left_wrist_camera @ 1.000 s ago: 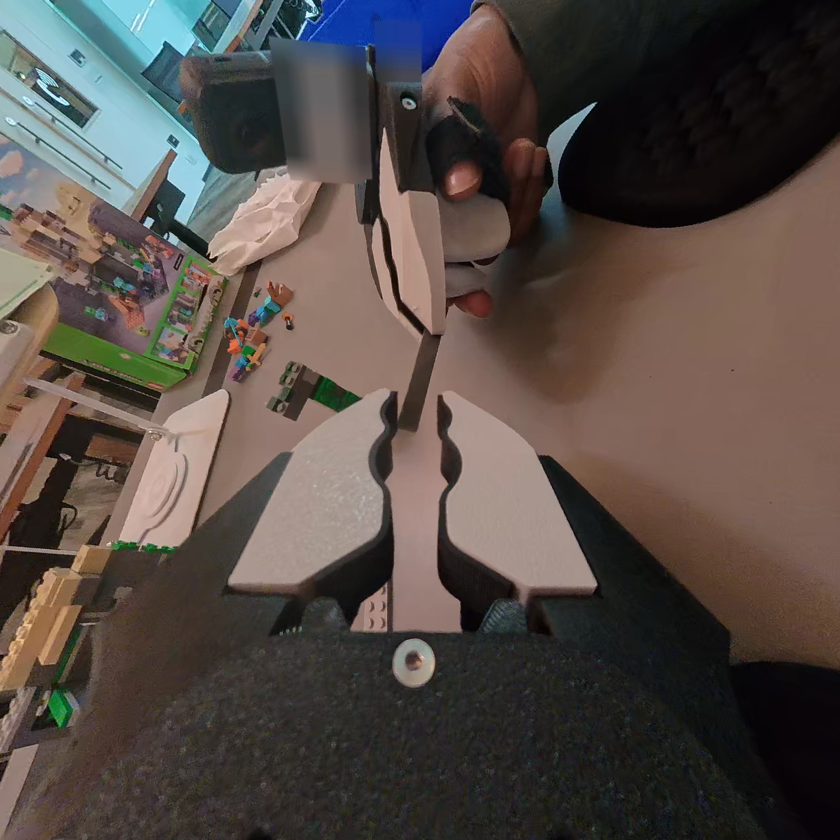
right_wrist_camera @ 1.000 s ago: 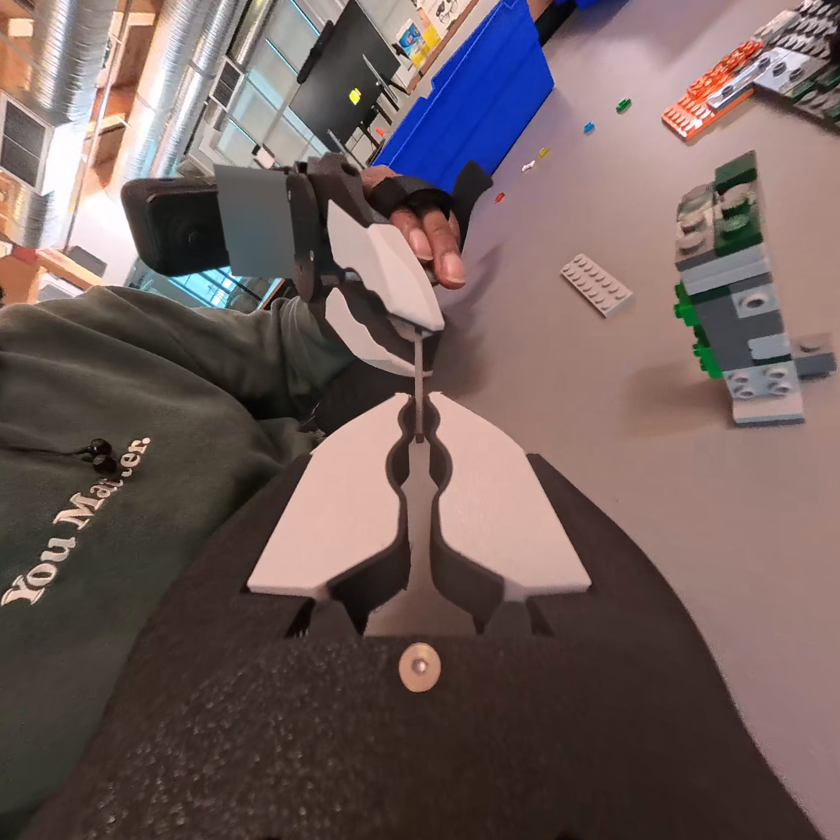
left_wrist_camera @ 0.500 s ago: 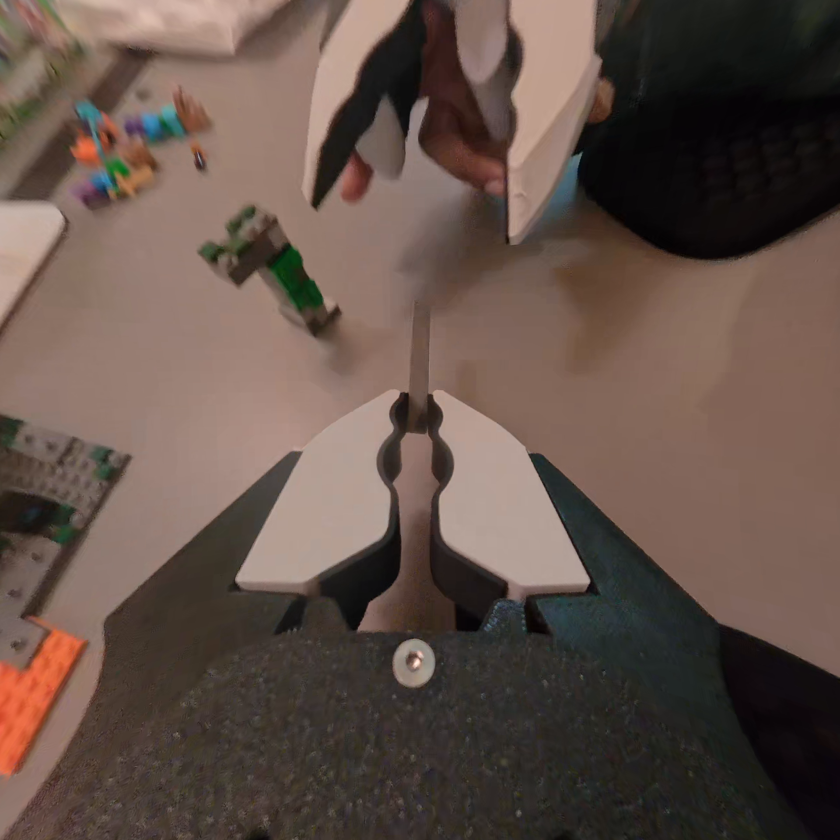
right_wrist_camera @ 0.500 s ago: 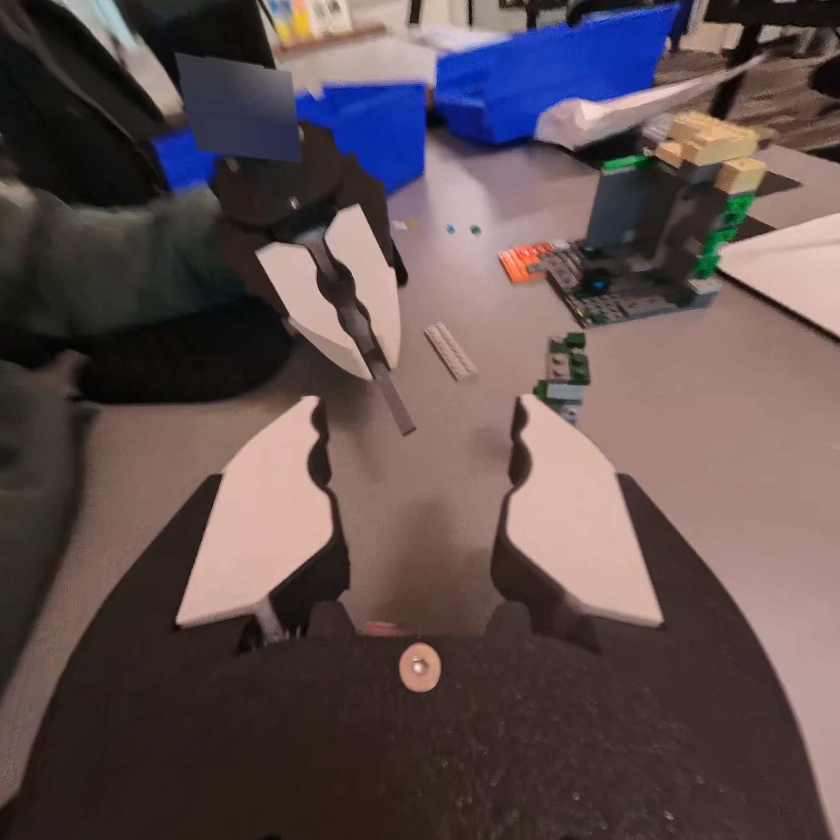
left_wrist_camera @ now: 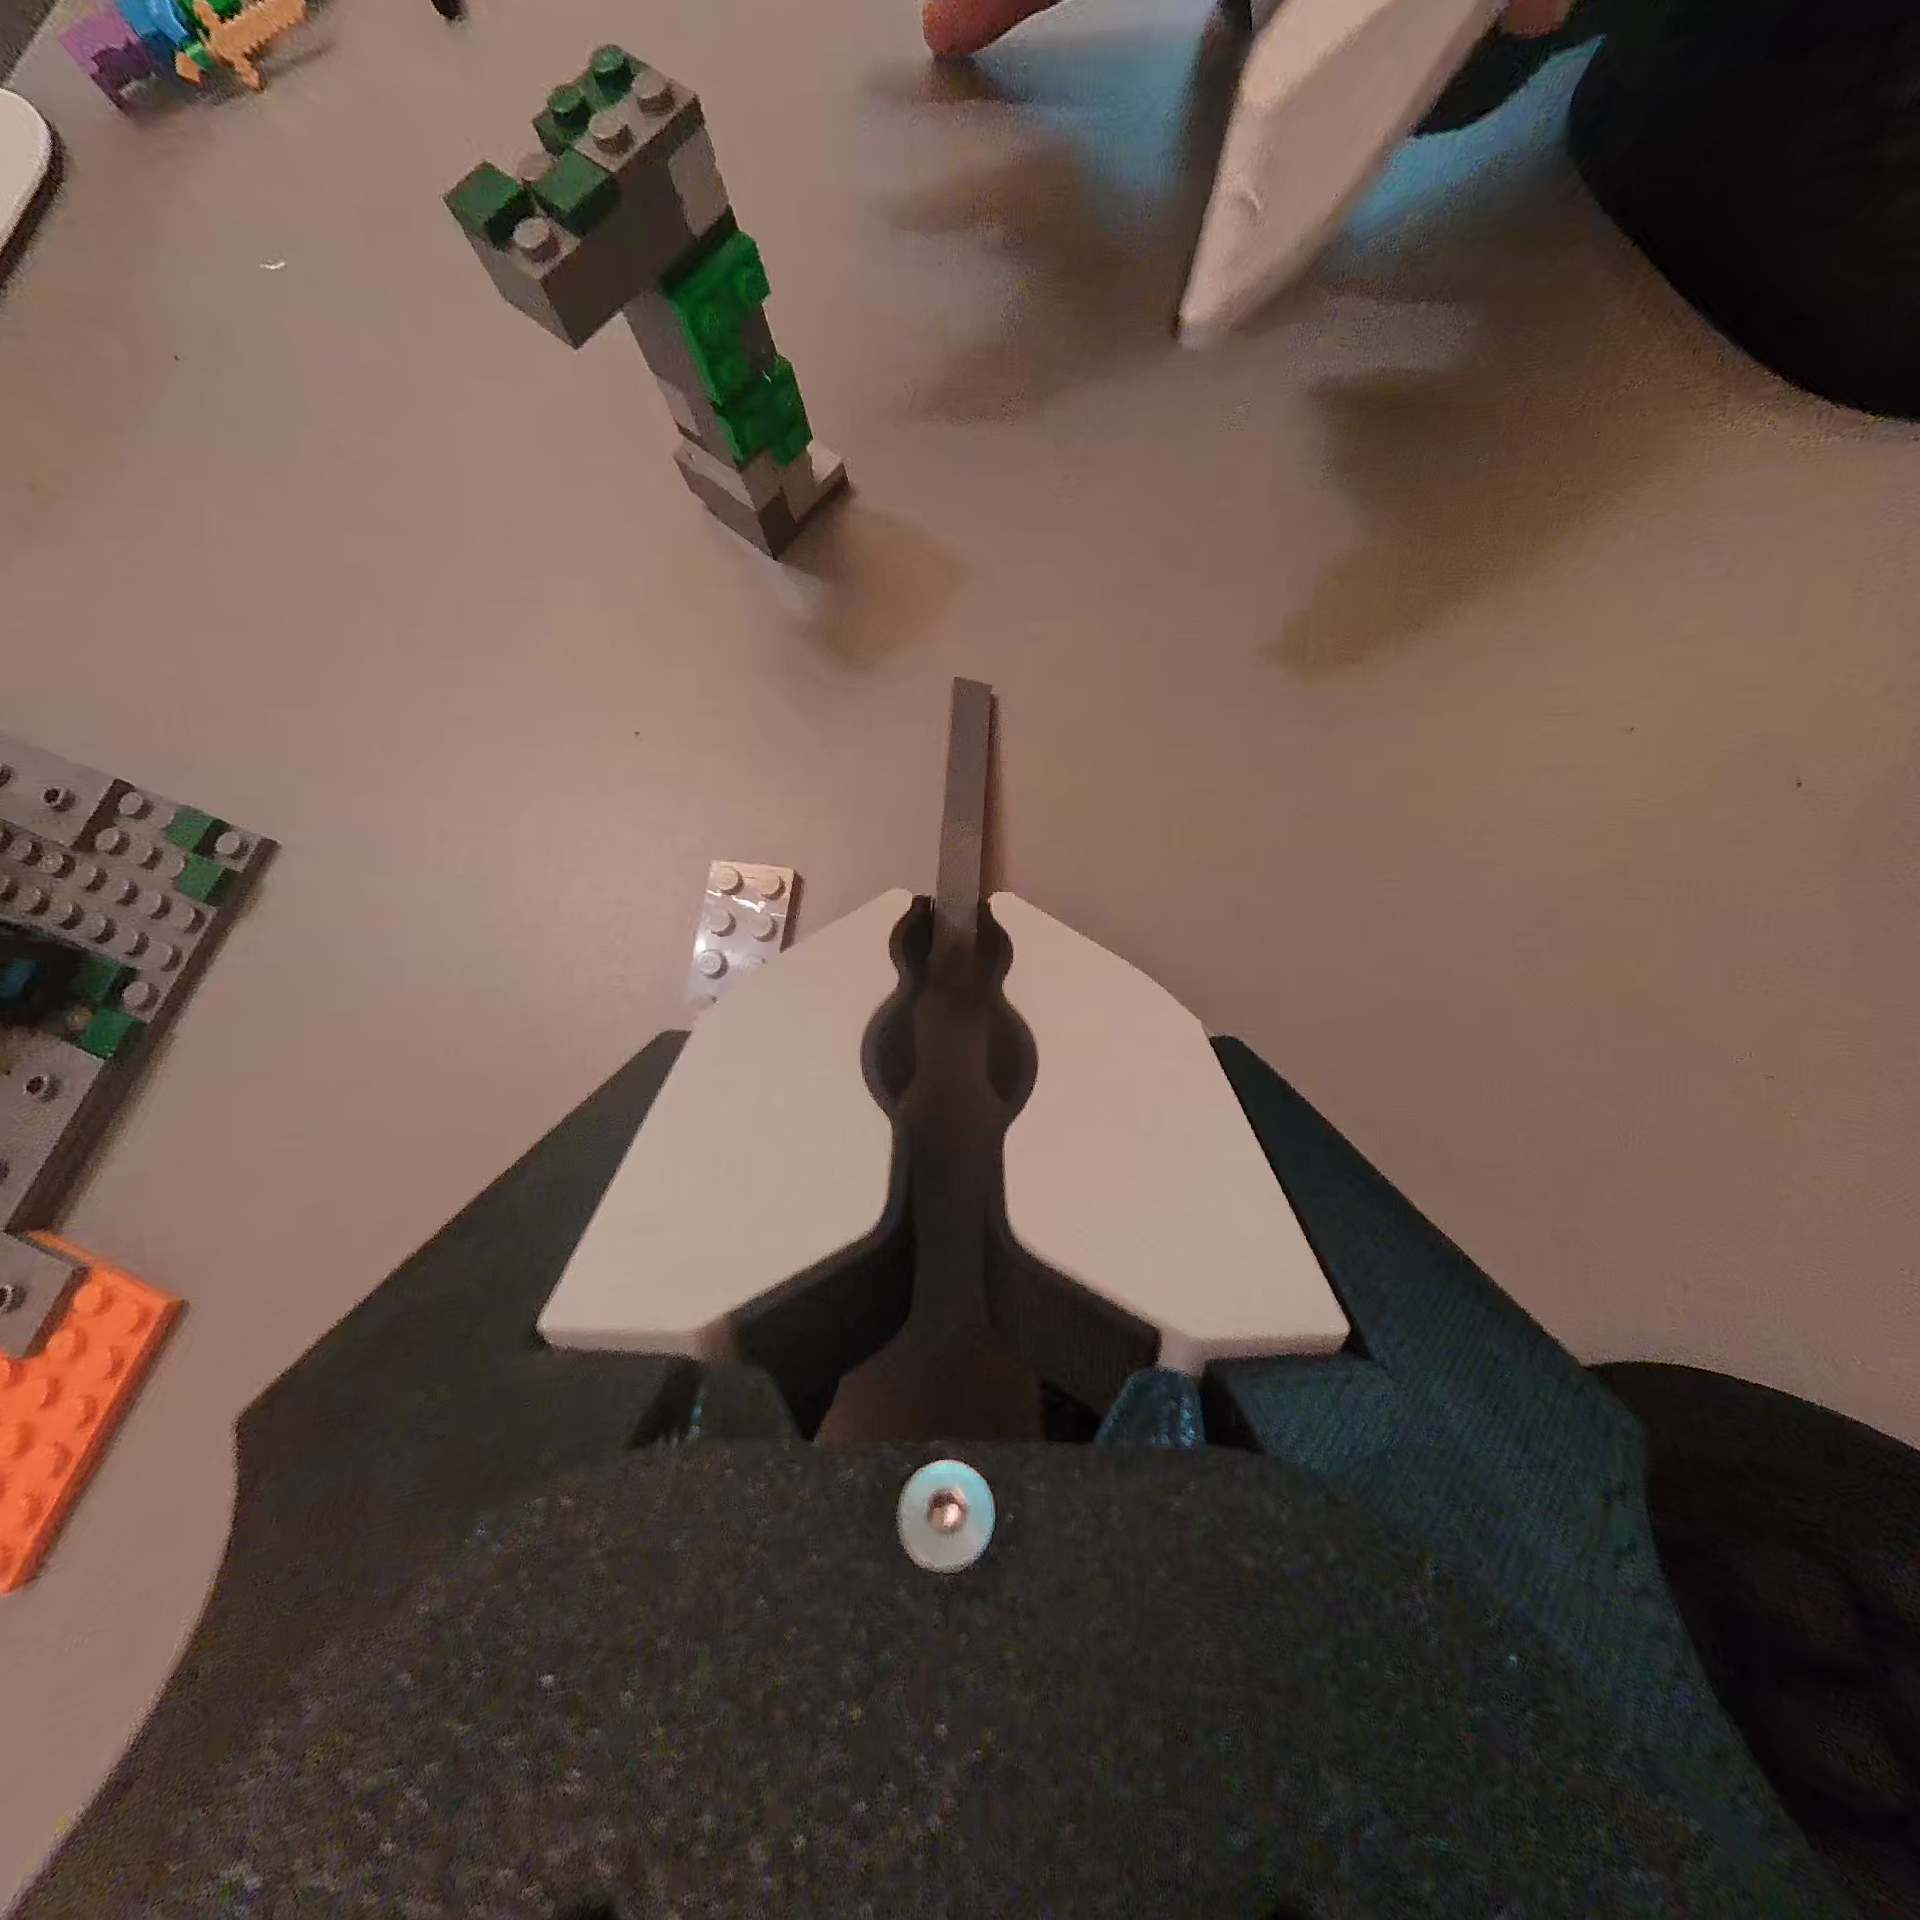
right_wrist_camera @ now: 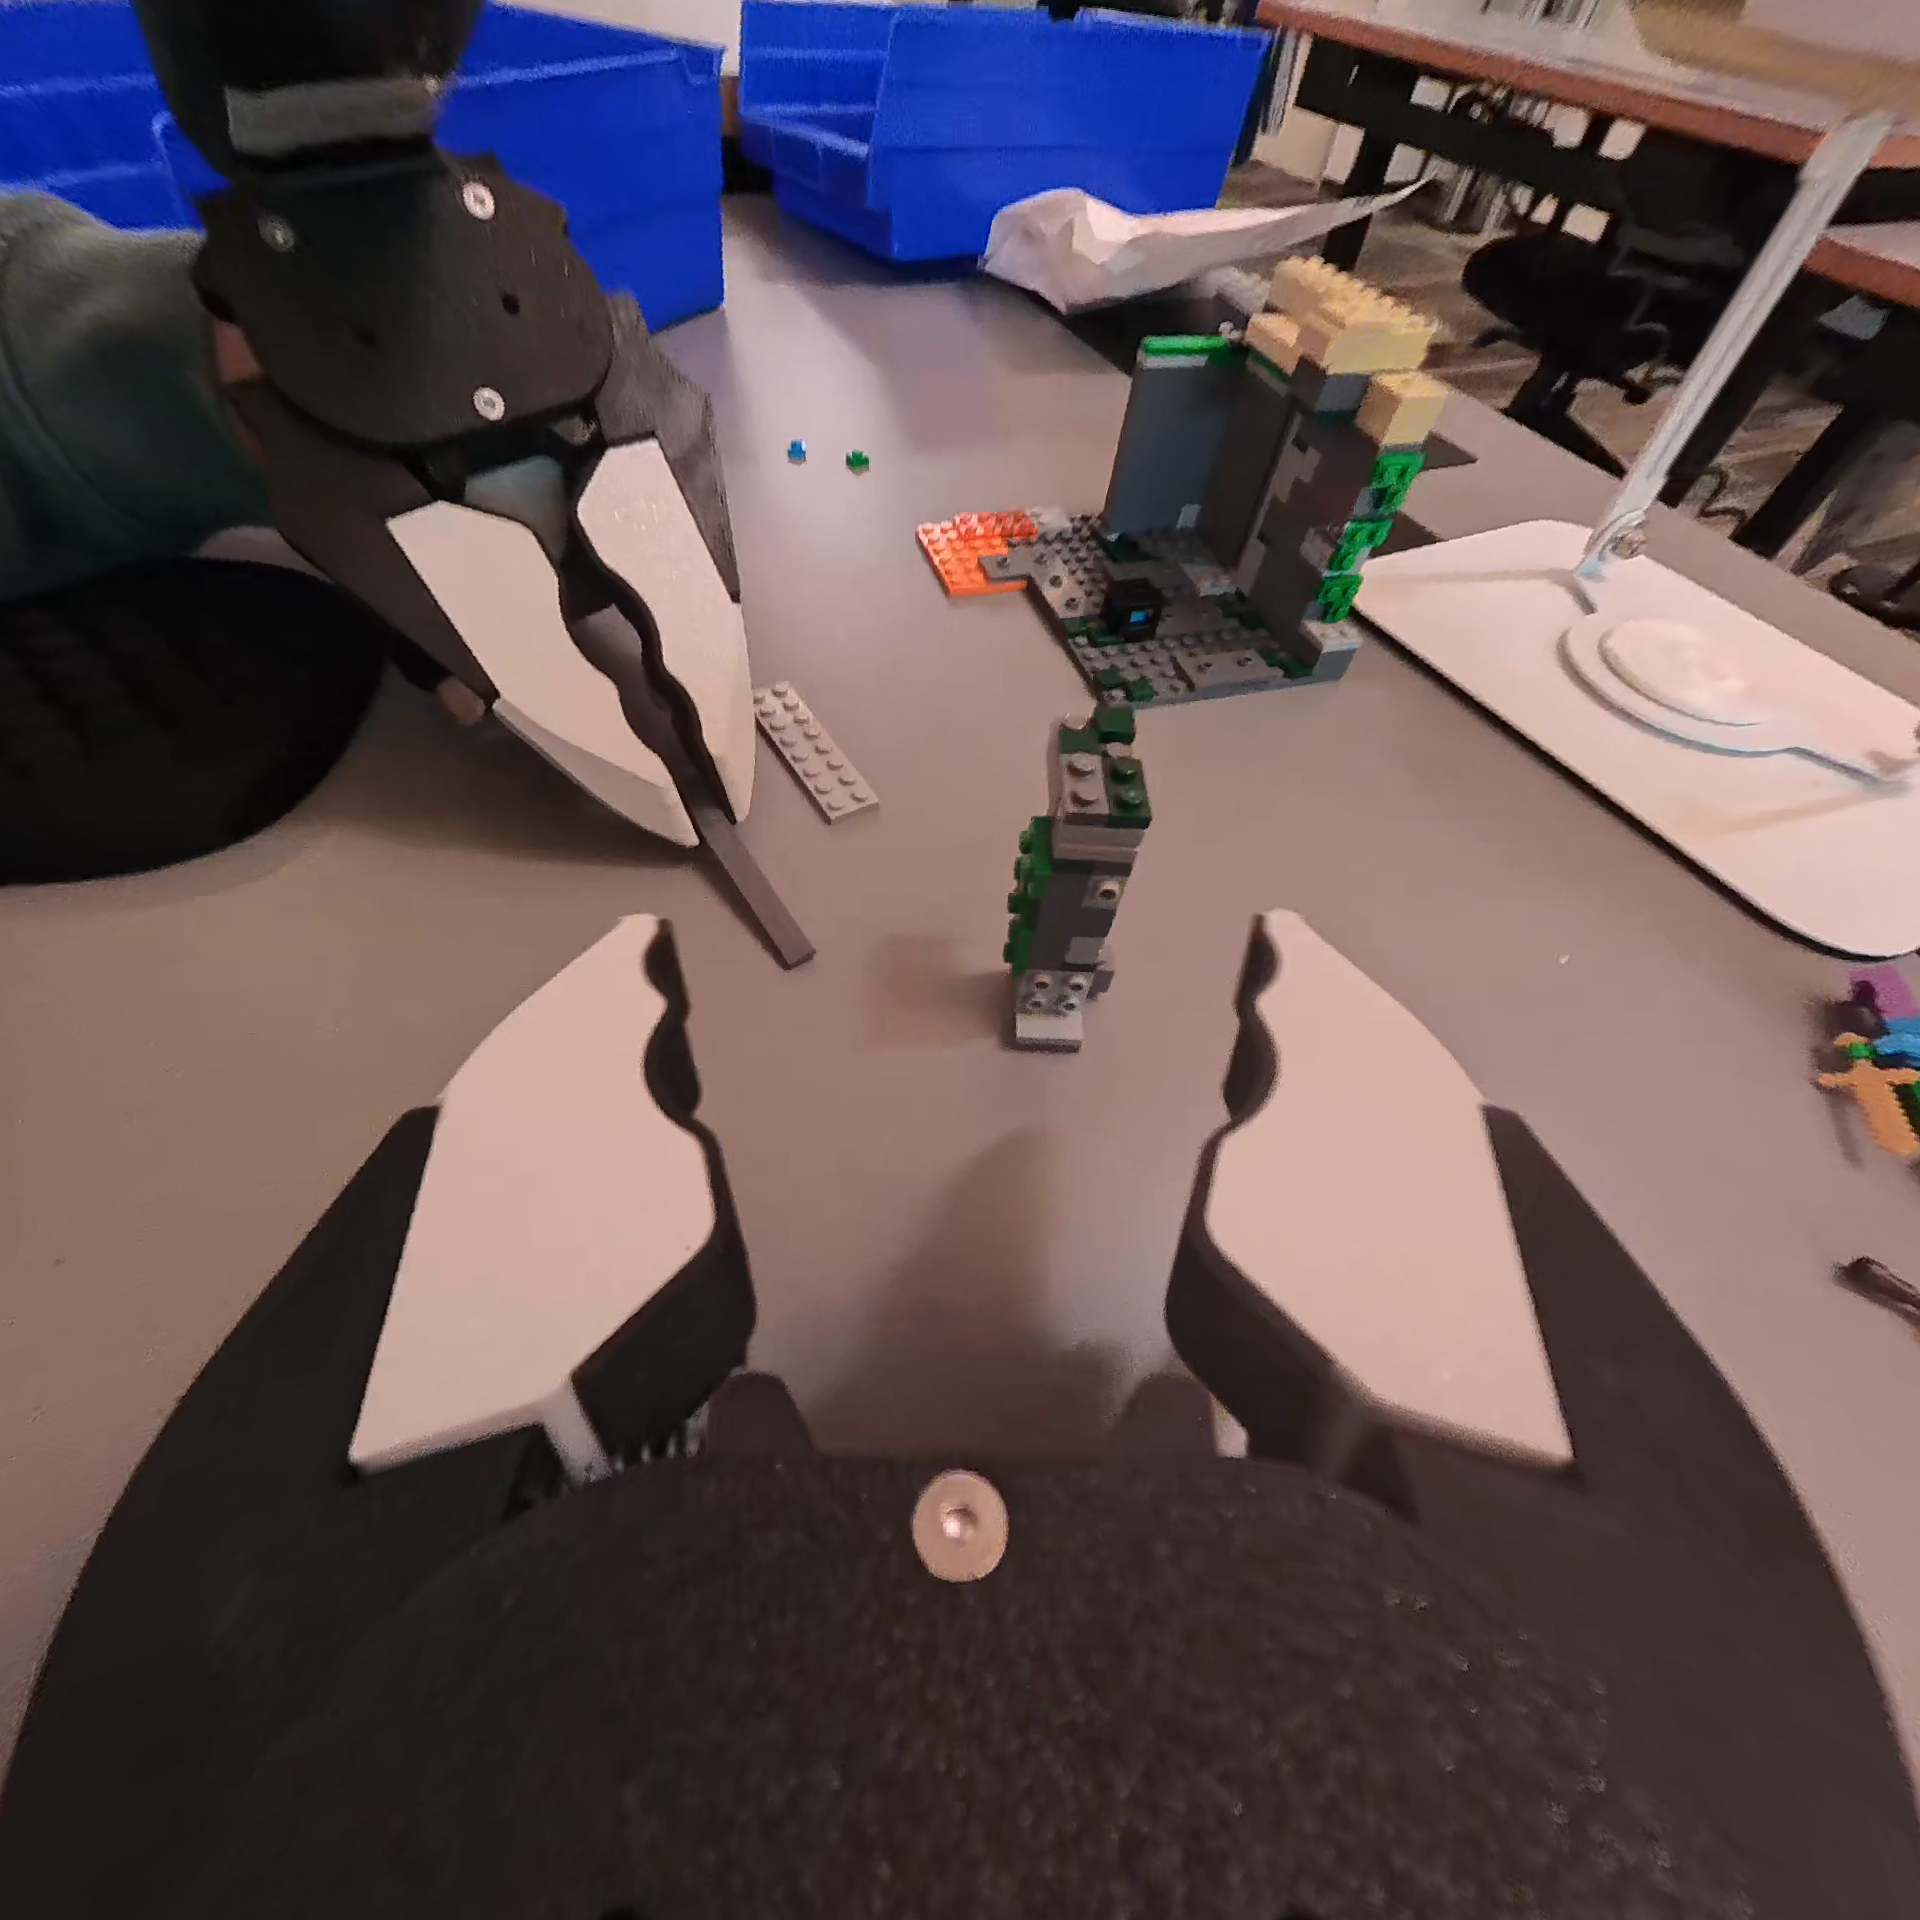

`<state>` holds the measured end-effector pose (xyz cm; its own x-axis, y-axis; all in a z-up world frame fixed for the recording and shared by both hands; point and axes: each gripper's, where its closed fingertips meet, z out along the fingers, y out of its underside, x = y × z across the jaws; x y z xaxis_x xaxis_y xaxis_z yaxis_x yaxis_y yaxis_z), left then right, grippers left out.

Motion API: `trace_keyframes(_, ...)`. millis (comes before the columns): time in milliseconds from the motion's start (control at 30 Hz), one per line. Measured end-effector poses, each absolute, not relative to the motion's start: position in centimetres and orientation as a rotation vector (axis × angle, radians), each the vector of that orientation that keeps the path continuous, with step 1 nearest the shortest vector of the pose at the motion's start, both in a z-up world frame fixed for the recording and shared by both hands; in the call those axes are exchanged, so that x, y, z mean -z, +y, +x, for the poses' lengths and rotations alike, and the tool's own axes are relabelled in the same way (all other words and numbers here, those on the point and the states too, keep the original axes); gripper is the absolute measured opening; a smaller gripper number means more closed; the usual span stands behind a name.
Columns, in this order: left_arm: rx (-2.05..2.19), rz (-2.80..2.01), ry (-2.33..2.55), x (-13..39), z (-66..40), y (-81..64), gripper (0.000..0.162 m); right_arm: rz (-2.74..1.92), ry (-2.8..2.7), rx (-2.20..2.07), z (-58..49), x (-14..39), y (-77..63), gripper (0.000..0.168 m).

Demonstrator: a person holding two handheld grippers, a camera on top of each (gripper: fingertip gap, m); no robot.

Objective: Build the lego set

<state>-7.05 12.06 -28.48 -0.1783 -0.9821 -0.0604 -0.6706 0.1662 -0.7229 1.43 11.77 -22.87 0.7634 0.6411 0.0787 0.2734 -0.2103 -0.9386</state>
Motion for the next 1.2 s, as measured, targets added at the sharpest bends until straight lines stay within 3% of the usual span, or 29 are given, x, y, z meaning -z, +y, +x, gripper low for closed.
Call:
trace_keyframes(133, 0.76, -1.555, 1.914, 28.5, -7.0, 12.1, 0.008, -1.678, -0.624, -0.359, 2.5, 20.2, 12.1, 0.074)
trace_keyframes(300, 0.762, -1.552, 1.908, 28.5, -6.9, 12.1, 0.008, -1.725, -0.554, -0.336, 3.7, 20.1, 12.3, 0.074)
trace_keyframes(467, 0.749, -1.548, 1.909, 28.5, -6.9, 12.2, 0.008, -1.755, -0.595, -0.231, 4.0, 20.8, 12.4, 0.052)
trace_keyframes(600, 0.756, -1.554, 1.897, 28.4, -6.9, 12.4, 0.009, -1.73, -0.613, -0.168, 4.2, 20.8, 12.3, 0.015)
trace_keyframes(700, 0.766, -1.556, 1.888, 28.2, -6.9, 12.5, 0.013, -1.734, -0.613, -0.122, 4.6, 21.1, 12.4, 0.0)
trace_keyframes(1200, 0.593, -1.583, 1.791, 27.5, -8.4, 16.3, 0.015, -1.759, -0.544, -0.129, 5.6, 21.2, 12.7, 0.0)
